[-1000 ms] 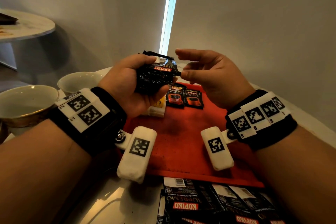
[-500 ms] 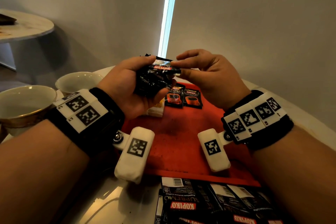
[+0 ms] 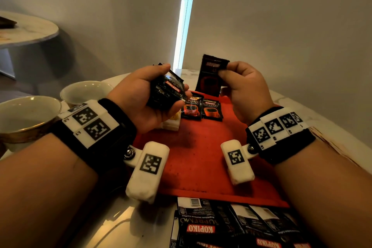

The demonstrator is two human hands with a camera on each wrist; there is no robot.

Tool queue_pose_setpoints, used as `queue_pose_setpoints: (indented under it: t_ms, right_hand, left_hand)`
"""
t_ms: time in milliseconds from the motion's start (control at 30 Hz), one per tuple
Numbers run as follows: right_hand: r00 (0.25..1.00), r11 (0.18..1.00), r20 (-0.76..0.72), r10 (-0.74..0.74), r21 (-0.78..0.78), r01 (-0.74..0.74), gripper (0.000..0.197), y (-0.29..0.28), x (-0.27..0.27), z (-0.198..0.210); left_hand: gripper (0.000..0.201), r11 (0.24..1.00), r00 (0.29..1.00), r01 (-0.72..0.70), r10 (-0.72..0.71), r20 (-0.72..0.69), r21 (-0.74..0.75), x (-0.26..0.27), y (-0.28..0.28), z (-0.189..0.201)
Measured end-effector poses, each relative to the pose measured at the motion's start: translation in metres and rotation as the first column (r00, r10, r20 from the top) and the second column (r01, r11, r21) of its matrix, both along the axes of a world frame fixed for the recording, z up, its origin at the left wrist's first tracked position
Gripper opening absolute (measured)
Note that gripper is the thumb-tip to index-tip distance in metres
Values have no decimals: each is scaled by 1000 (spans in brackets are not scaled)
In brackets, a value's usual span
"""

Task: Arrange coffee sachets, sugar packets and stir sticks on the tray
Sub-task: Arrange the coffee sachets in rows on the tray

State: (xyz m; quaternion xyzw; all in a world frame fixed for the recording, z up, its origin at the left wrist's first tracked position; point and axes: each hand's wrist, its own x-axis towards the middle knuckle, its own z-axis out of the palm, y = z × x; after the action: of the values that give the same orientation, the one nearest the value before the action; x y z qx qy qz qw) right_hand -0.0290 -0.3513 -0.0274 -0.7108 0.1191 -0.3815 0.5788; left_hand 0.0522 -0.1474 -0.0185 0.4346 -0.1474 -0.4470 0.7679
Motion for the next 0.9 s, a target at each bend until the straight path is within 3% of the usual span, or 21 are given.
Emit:
queue_pose_setpoints:
  t_ms: [133, 267, 400, 900]
  right_hand:
    - [984, 983, -150, -97, 140, 118, 31, -28, 9, -15]
    - [937, 956, -339, -89, 236, 176, 22, -41, 11, -27]
    - [888, 953, -443, -120, 200, 228, 15, -45, 9, -33]
    - [847, 983, -525, -80, 98, 154, 14, -42, 4, -33]
  left_hand:
    - [55, 1000, 1000, 0, 0, -11, 1, 1, 1, 0]
    - [53, 1000, 1000, -2, 2, -13, 0, 2, 2, 1]
    - [51, 1000, 1000, -12, 12, -15, -4, -1, 1, 1]
    - [52, 1000, 1000, -12, 12, -18, -7, -4, 0, 2]
